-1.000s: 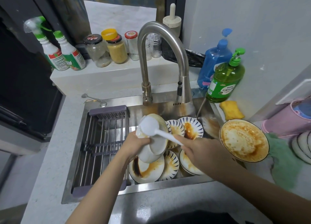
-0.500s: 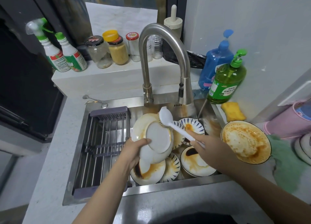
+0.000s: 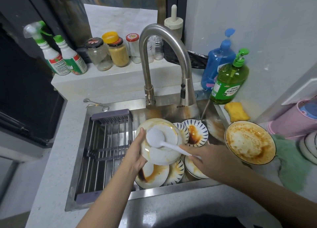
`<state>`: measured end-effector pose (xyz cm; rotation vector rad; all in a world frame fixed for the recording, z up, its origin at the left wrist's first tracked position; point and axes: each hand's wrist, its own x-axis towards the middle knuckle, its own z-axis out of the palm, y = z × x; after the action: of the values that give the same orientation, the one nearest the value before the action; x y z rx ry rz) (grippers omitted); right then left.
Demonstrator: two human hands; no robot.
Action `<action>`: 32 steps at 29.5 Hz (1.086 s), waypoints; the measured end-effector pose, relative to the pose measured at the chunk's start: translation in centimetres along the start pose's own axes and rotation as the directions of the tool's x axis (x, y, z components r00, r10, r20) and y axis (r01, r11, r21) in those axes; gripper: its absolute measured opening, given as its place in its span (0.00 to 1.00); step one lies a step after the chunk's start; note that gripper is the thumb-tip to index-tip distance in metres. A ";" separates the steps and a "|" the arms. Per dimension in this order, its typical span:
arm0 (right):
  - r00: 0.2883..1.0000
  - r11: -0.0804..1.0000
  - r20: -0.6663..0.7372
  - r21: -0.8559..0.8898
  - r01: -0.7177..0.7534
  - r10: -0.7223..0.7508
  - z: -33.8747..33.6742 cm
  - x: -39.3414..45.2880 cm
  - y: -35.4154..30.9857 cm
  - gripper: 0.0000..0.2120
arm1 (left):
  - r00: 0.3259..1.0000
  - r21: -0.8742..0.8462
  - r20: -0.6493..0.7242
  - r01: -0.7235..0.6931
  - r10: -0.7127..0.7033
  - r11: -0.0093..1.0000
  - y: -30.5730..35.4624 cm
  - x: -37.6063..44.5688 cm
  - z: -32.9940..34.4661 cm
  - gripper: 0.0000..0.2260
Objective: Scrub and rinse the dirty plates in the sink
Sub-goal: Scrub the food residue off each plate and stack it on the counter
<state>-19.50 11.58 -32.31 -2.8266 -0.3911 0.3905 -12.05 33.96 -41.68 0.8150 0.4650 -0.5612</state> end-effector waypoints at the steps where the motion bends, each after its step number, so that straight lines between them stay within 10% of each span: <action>1: 1.000 1.000 0.002 -0.012 0.019 -0.019 -0.2 -0.3 0.2 0.22 | 1.000 0.001 -0.015 0.018 -0.018 1.000 0.1 0.0 -0.1 0.23; 23: 1.000 0.991 0.002 -0.137 0.003 -0.003 -1.0 1.3 0.4 0.20 | 0.995 -0.011 -0.083 -0.050 0.049 0.999 0.5 -0.2 -0.9 0.26; 28: 0.993 0.988 0.020 -0.104 -0.112 0.115 -1.6 2.6 1.8 0.21 | 0.999 0.033 -0.011 -0.052 0.052 0.998 0.5 -0.3 -1.2 0.40; 32: 0.998 0.998 0.055 -0.062 -0.019 0.022 -1.0 1.8 0.4 0.19 | 0.996 -0.007 -0.052 -0.066 0.066 0.998 0.6 -0.5 -1.2 0.20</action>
<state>-17.41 11.58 -31.88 -2.8863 -0.3918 0.4707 -12.28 35.39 -41.74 0.8355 0.4860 -0.4773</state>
